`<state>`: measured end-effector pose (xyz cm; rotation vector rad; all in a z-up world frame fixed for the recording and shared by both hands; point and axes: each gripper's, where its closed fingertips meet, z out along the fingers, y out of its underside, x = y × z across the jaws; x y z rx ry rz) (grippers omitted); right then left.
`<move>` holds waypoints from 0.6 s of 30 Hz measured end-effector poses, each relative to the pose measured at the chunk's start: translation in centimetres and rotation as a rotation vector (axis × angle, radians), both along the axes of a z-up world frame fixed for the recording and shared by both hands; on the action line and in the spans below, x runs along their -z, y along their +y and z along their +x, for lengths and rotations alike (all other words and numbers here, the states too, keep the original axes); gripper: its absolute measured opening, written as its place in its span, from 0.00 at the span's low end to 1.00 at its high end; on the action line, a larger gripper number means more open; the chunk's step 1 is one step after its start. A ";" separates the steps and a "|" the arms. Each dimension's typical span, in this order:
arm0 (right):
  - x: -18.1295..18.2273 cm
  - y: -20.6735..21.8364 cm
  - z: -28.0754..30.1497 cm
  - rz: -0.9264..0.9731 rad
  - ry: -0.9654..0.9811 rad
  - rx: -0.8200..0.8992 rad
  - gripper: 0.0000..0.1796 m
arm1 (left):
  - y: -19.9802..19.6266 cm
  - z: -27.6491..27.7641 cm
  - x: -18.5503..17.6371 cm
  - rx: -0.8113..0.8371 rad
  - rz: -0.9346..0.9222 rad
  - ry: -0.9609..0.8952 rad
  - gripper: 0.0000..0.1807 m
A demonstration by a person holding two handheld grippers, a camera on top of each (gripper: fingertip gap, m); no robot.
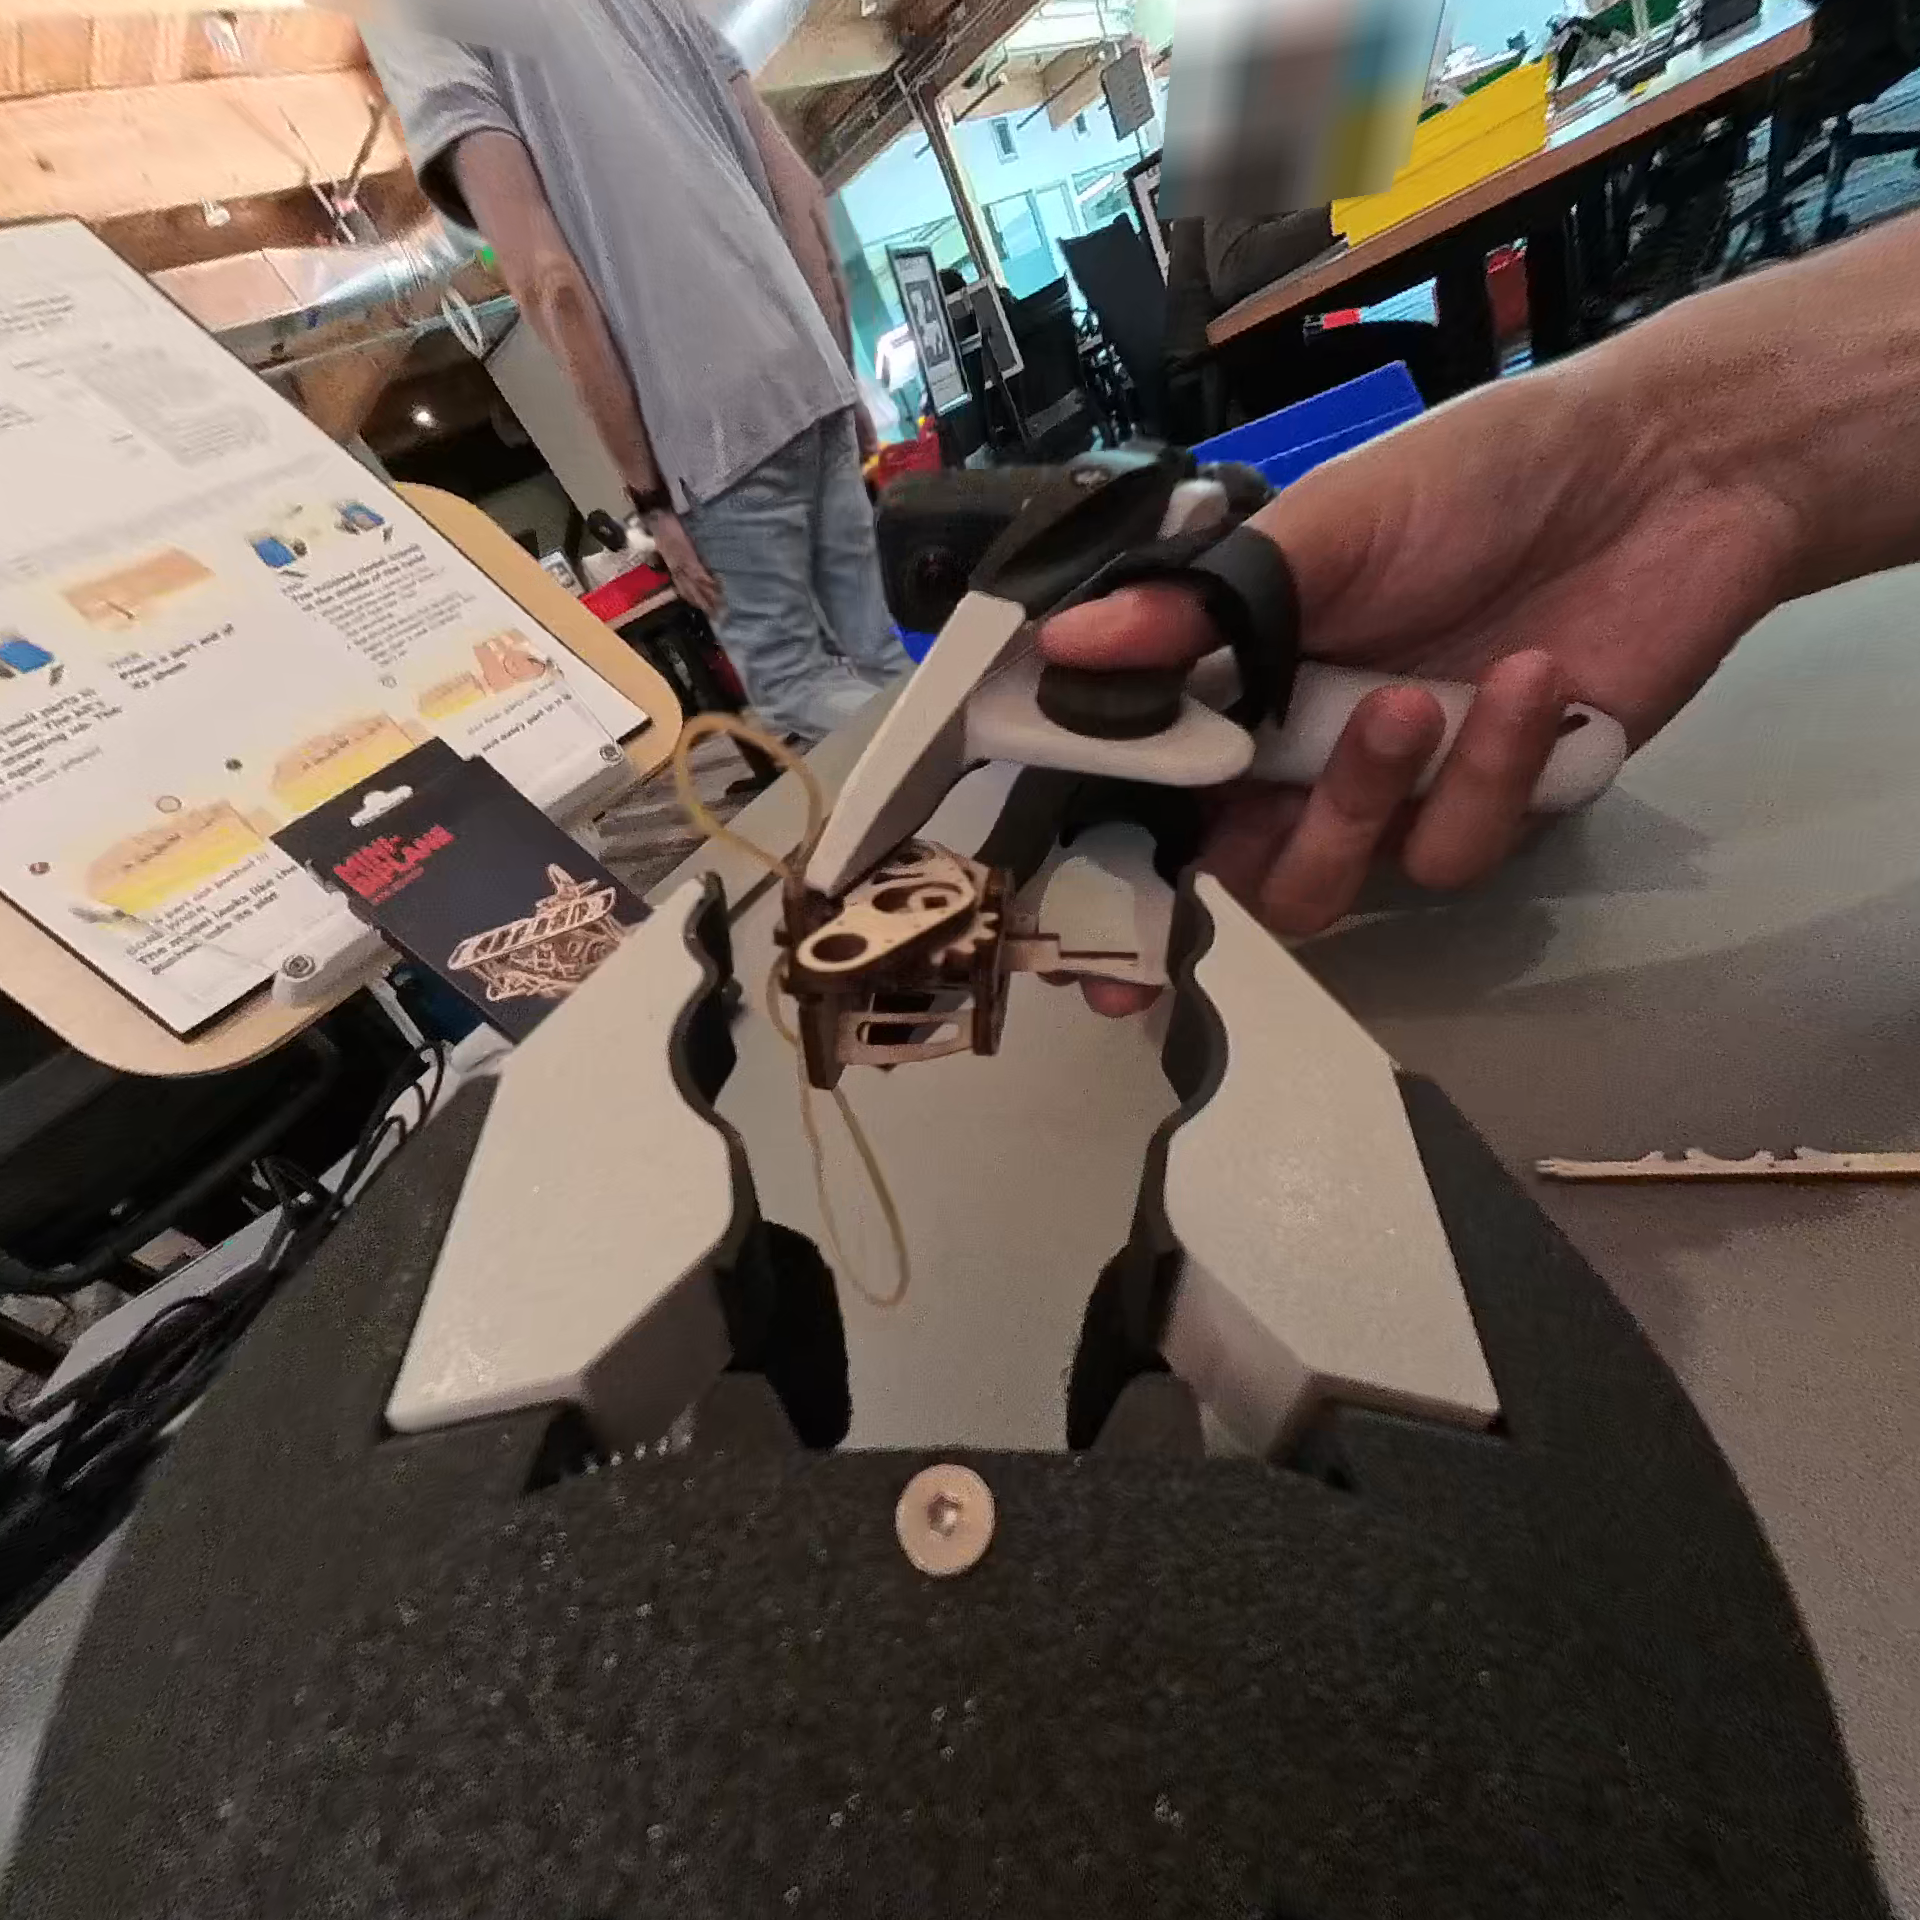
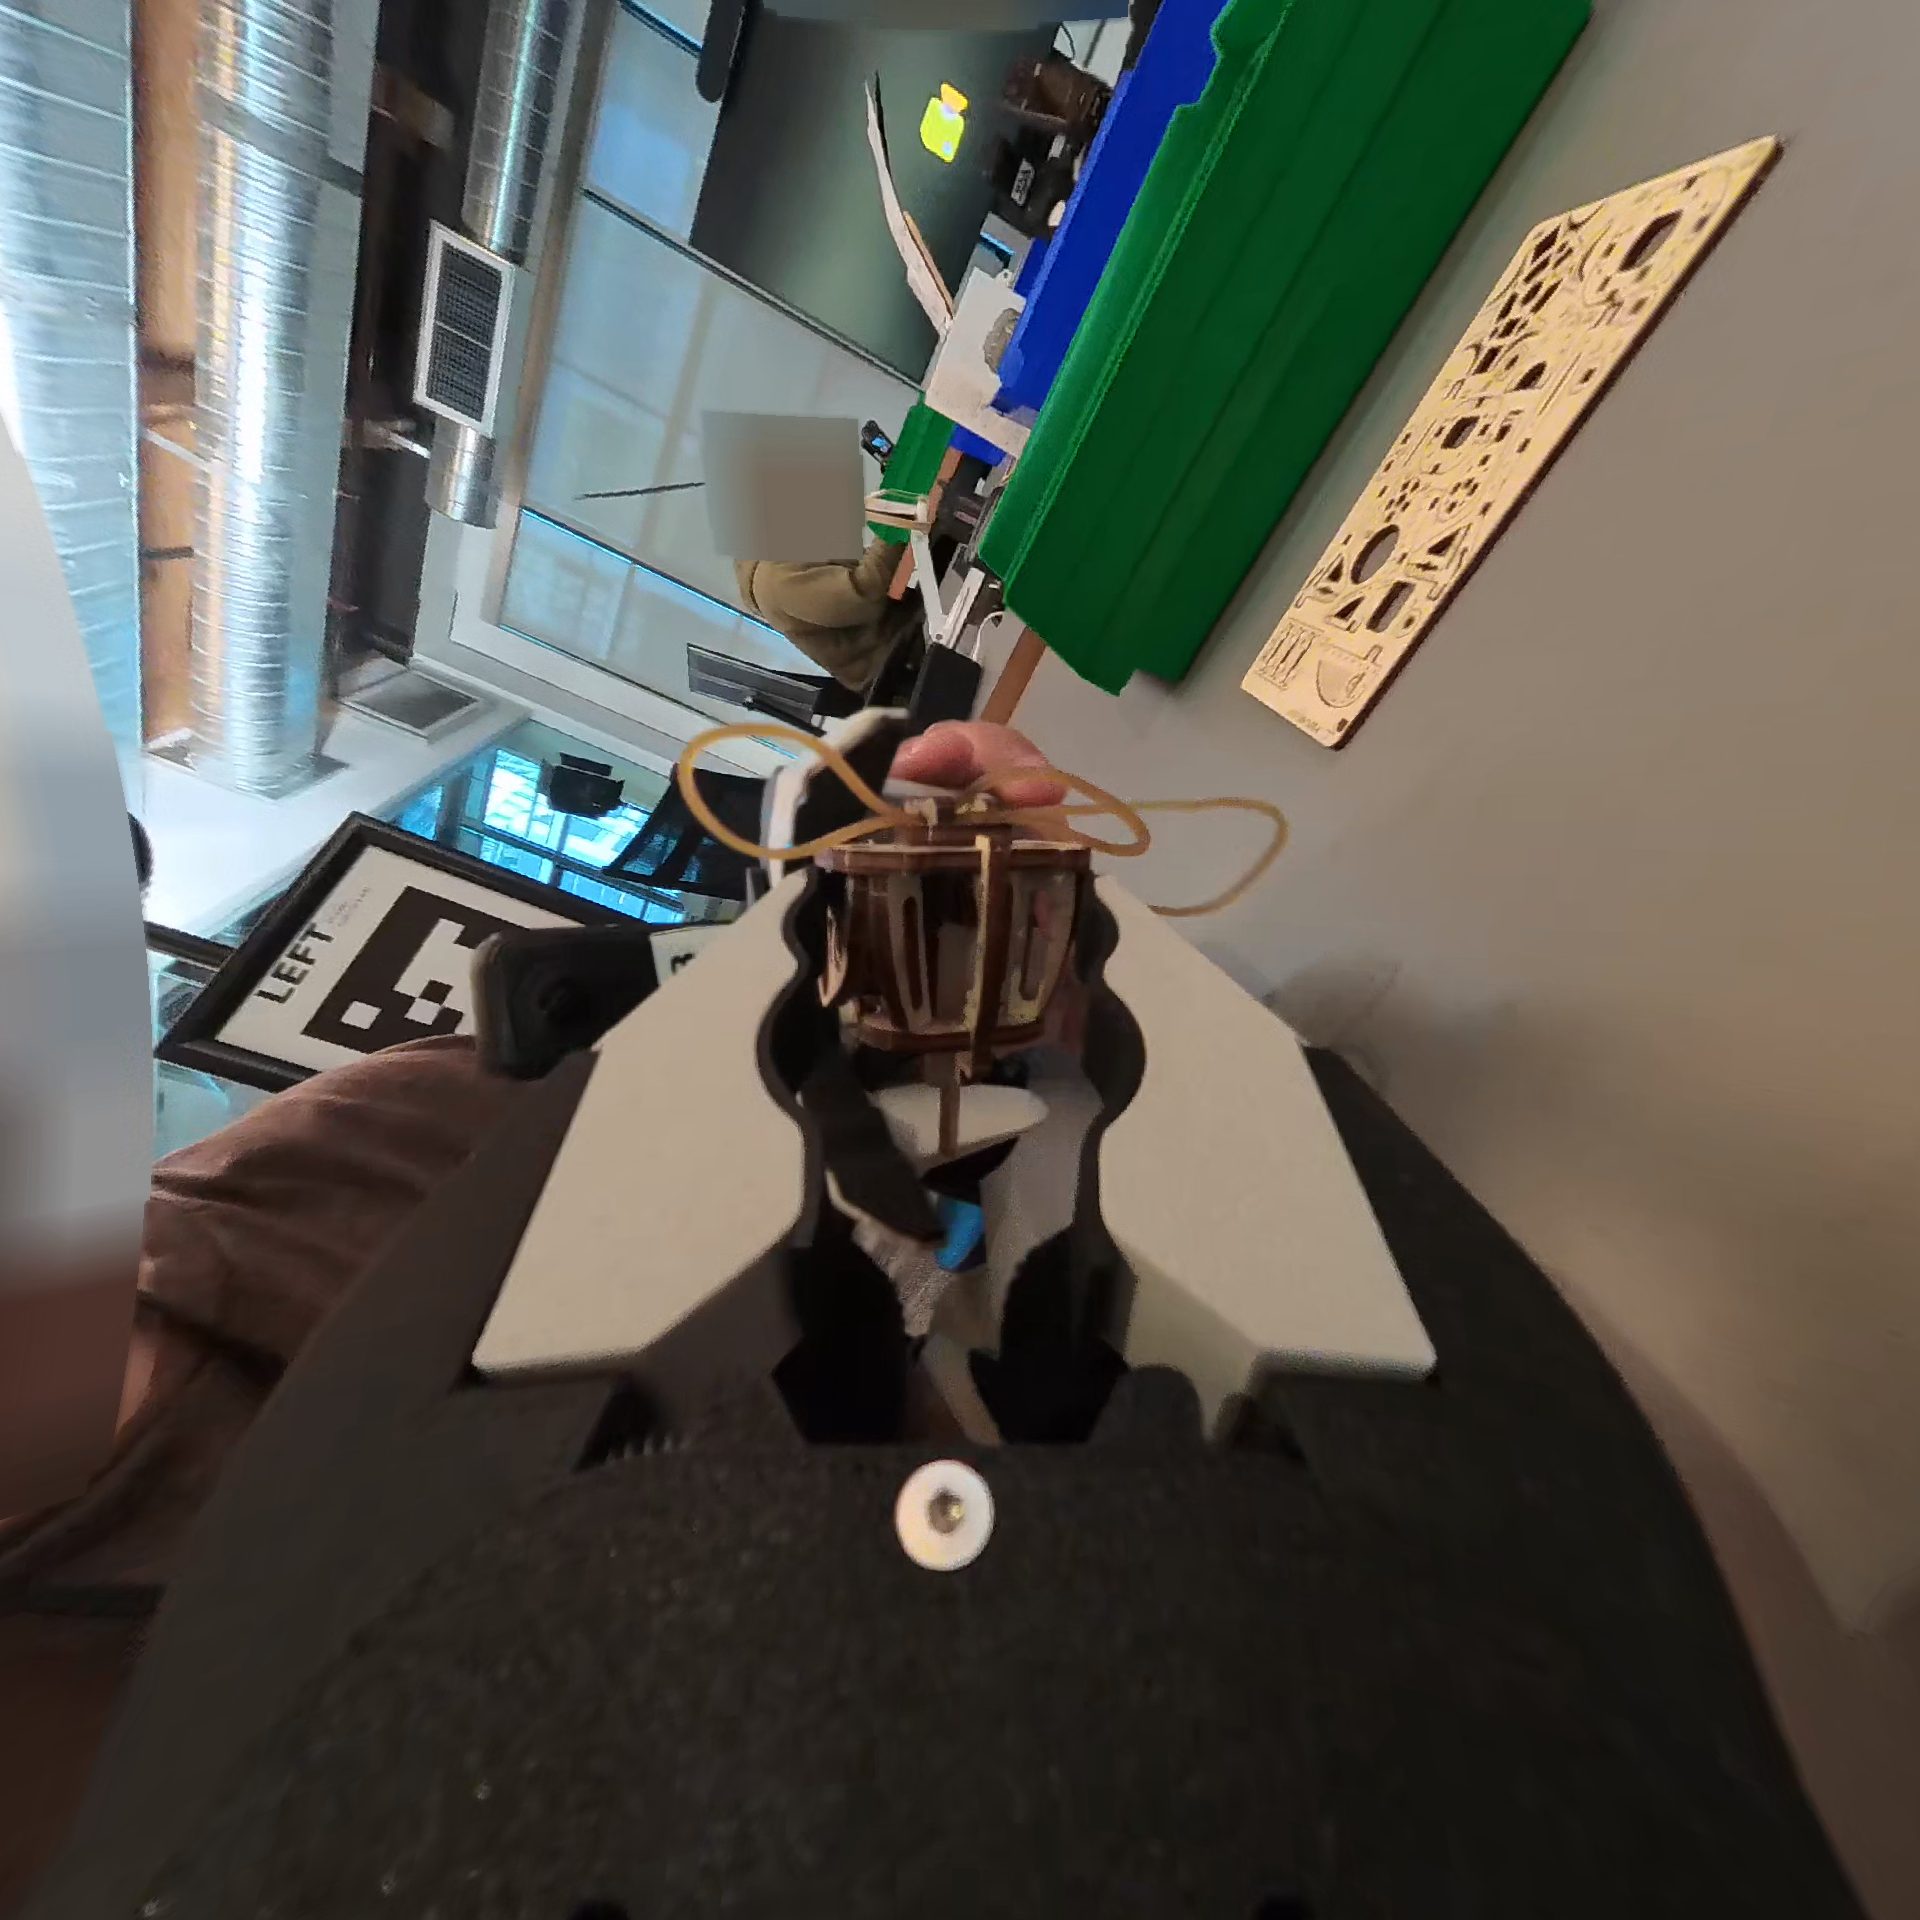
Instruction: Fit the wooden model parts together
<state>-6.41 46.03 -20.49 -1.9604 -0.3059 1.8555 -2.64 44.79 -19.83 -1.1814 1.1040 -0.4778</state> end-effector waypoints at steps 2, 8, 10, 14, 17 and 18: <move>-0.7 -0.1 -0.1 0.012 0.021 0.000 0.26 | 0.4 -0.2 0.2 -0.022 0.020 0.016 0.44; -1.3 -0.5 -0.4 0.006 0.047 -0.029 0.26 | 0.3 -0.3 0.0 -0.022 0.038 0.009 0.40; -1.3 -0.5 -0.4 -0.002 0.055 -0.037 0.26 | 0.2 -0.3 -0.1 -0.016 0.033 0.006 0.40; -0.6 -0.2 -0.2 0.000 0.031 -0.020 0.26 | 0.1 -0.2 0.3 -0.007 0.024 0.021 0.39; -0.6 -0.2 -0.1 -0.010 0.039 -0.018 0.26 | 0.1 -0.2 0.1 -0.009 0.015 0.005 0.37; -0.7 -0.3 -0.2 -0.019 0.048 -0.022 0.26 | 0.0 -0.3 -0.1 -0.004 0.014 -0.003 0.37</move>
